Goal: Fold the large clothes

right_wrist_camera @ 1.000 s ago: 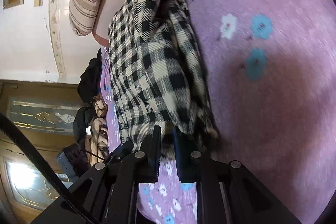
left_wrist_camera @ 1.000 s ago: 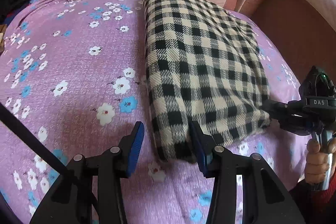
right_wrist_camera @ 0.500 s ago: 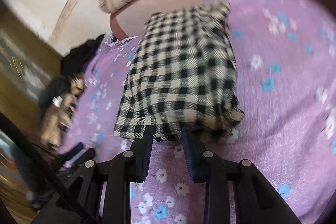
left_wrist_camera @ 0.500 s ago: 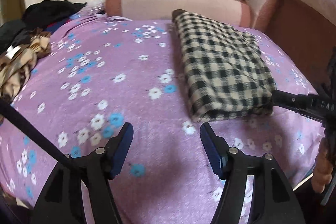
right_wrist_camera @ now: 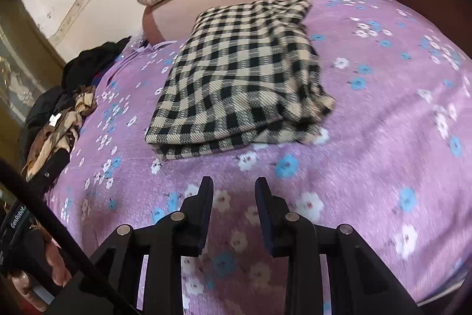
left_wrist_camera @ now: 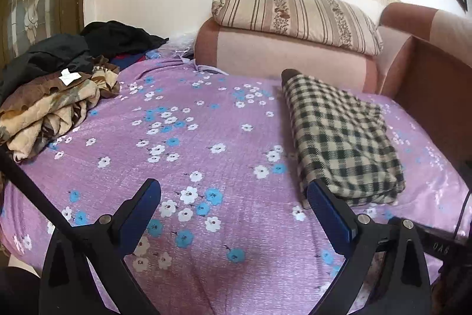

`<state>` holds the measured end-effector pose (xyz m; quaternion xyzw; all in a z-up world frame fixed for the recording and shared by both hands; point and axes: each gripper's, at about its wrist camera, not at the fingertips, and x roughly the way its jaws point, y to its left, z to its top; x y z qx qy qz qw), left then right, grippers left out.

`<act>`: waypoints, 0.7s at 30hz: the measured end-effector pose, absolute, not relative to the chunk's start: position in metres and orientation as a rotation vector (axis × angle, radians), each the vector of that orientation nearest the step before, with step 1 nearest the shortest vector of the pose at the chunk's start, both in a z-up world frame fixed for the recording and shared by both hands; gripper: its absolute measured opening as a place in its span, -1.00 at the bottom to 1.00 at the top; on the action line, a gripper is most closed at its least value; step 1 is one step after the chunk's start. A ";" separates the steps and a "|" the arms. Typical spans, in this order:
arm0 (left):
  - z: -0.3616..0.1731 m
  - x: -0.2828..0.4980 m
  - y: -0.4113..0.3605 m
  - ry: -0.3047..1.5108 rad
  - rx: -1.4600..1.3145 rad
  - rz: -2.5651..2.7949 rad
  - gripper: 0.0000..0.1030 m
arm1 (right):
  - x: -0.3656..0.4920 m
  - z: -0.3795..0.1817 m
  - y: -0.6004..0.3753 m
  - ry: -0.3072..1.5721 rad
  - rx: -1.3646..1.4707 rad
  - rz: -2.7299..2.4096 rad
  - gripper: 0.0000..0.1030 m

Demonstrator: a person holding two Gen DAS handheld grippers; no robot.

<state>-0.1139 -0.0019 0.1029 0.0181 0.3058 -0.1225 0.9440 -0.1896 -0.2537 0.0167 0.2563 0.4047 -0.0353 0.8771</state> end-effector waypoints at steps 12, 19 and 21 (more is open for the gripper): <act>0.123 -0.160 -0.020 0.576 0.138 -0.262 0.93 | -0.227 0.021 -0.251 0.847 0.499 -0.151 -0.24; 0.123 -0.107 -0.038 0.768 0.047 -0.431 0.93 | -0.190 0.058 -0.281 0.801 0.425 -0.173 0.32; 0.120 -0.072 -0.049 0.857 0.017 -0.474 0.91 | -0.171 0.063 -0.299 0.794 0.420 -0.191 0.36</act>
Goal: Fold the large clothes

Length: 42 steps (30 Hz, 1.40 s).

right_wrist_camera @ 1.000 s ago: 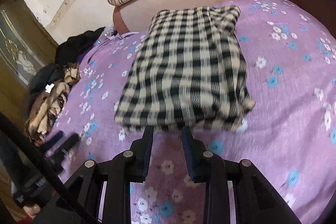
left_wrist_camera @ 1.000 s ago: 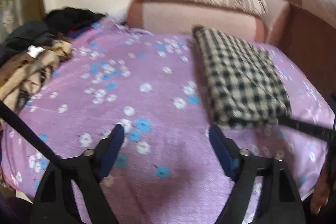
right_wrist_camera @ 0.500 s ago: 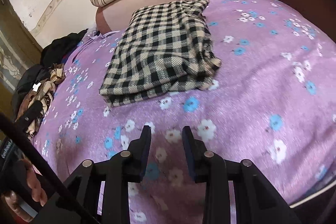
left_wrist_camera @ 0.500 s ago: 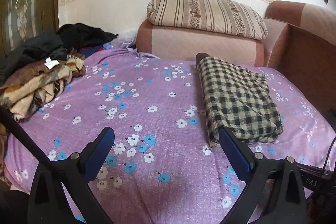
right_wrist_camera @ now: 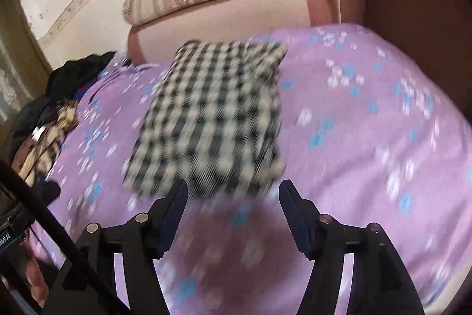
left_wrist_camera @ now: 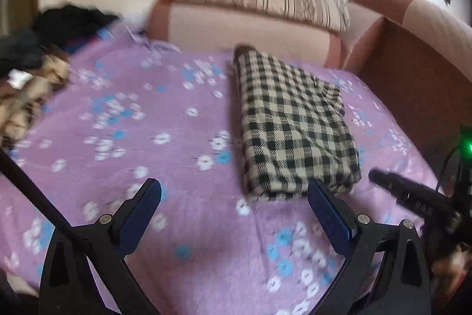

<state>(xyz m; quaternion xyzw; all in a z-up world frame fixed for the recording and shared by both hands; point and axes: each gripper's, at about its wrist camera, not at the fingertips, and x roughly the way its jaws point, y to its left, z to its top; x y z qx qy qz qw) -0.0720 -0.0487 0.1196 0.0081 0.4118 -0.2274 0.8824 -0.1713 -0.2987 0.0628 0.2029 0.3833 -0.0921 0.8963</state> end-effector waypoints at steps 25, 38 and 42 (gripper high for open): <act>0.020 0.132 -0.156 1.256 -0.185 -0.665 0.10 | 0.027 -0.026 -0.402 0.880 0.815 0.087 -0.19; 0.095 0.154 -0.096 1.116 -0.184 -0.614 -0.15 | 0.057 0.047 -0.349 0.717 0.739 0.196 -0.23; 0.065 0.164 -0.075 1.172 -0.139 -0.441 -0.10 | 0.059 0.025 -0.354 0.788 0.712 0.056 0.01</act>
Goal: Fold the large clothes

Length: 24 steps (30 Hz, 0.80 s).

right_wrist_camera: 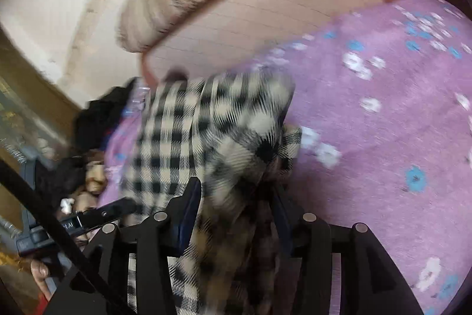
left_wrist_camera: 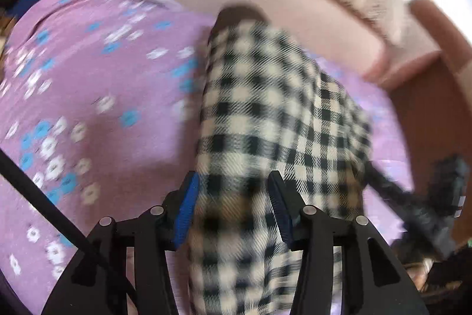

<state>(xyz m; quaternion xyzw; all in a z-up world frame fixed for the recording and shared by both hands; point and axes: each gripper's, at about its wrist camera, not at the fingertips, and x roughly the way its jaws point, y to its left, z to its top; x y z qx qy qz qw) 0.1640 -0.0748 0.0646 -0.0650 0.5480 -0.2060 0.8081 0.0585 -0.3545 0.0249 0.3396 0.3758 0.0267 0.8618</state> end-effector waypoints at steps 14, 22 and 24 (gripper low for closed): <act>0.072 0.098 -0.062 1.096 -0.068 -0.542 -0.08 | 0.038 0.040 -0.299 0.832 0.695 0.286 -0.22; 0.025 0.074 -0.027 1.142 -0.084 -0.511 0.09 | 0.012 -0.009 -0.312 0.959 0.761 0.266 -0.53; 0.025 0.072 -0.018 1.142 -0.127 -0.524 0.09 | 0.004 -0.017 -0.317 0.971 0.794 0.260 -0.57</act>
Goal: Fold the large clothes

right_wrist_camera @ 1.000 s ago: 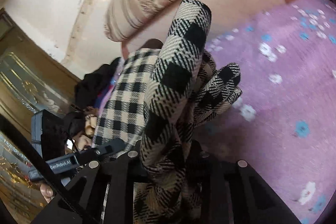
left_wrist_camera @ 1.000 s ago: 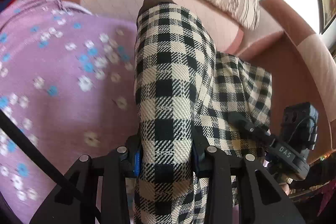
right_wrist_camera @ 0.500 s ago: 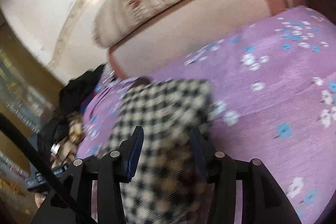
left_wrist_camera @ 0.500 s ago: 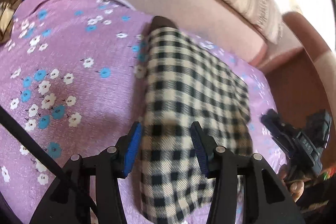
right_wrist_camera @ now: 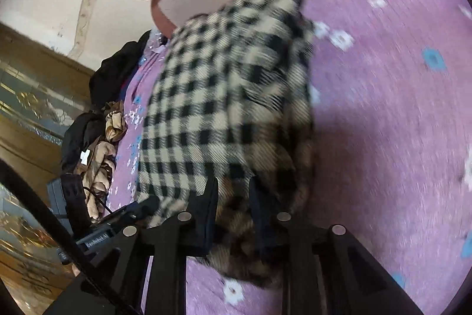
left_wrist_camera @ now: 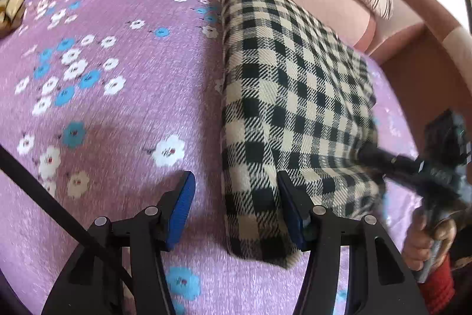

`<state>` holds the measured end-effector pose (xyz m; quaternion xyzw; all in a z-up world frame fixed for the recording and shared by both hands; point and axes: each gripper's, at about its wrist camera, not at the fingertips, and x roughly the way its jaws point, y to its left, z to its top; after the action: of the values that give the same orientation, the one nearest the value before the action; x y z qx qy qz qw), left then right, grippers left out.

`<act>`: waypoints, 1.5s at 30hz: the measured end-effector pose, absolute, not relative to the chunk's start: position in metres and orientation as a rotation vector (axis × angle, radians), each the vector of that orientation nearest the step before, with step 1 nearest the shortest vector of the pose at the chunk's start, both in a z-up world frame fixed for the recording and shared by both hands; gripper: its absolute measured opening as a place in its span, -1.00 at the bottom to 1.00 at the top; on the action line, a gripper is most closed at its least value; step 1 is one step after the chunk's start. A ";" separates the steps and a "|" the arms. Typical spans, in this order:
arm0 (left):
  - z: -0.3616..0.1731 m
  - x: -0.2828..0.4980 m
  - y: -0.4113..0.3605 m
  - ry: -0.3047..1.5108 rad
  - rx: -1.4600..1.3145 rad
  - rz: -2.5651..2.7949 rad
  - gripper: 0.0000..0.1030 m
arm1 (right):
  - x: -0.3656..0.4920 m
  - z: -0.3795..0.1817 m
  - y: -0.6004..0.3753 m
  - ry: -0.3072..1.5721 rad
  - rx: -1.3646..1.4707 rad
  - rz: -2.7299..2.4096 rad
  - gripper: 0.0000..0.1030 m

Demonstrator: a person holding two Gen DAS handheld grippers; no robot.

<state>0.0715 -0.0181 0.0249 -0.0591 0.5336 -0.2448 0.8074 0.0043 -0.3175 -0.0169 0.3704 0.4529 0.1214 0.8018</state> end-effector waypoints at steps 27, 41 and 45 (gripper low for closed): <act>0.198 -0.185 0.042 0.397 0.107 -0.070 1.00 | -0.219 0.095 -0.214 0.751 0.361 -0.146 0.08; 0.213 -0.283 0.038 0.497 0.070 -0.205 1.00 | -0.313 0.151 -0.165 0.675 0.184 -0.268 0.31; 0.218 -0.295 0.038 0.496 0.084 -0.191 1.00 | -0.323 0.160 -0.158 0.657 0.138 -0.288 0.38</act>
<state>-0.2949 0.0375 0.2177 0.0417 0.2450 -0.0944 0.9640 -0.3229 -0.1578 0.1604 0.0676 0.3211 -0.1410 0.9340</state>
